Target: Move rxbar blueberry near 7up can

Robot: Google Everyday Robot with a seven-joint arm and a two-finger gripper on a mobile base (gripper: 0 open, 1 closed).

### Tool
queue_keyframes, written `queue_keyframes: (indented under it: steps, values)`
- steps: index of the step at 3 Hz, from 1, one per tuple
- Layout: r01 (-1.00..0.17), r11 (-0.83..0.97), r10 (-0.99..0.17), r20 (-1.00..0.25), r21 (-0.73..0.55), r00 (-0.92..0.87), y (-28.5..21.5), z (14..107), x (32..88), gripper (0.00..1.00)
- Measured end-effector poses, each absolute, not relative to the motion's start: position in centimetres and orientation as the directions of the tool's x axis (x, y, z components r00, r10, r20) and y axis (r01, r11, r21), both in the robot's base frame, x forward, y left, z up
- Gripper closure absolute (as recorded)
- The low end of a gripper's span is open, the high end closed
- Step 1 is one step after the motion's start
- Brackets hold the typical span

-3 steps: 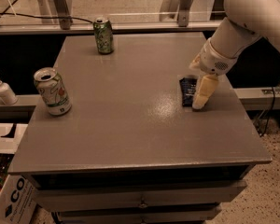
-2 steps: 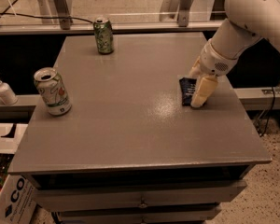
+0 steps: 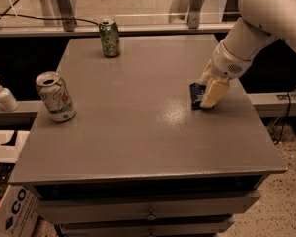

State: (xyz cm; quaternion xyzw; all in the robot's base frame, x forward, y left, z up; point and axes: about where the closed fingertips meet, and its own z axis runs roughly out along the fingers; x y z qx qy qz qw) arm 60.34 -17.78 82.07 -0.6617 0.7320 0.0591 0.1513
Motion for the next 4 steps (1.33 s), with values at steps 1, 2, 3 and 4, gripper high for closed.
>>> queue_keyframes:
  steps: [1,2,3,4]
  values:
    - [-0.987,0.117,-0.951,-0.300,-0.114,-0.079,-17.8,82.1,60.3,1.00]
    - [-0.984,0.126,-0.948,-0.309,-0.129,-0.081,-18.0,83.8,60.6,1.00]
    - [-0.983,0.102,-0.934,-0.355,-0.155,-0.041,-15.6,87.9,60.5,1.00]
    - [-0.984,0.076,-0.926,-0.376,-0.164,-0.009,-13.7,90.0,60.0,0.95]
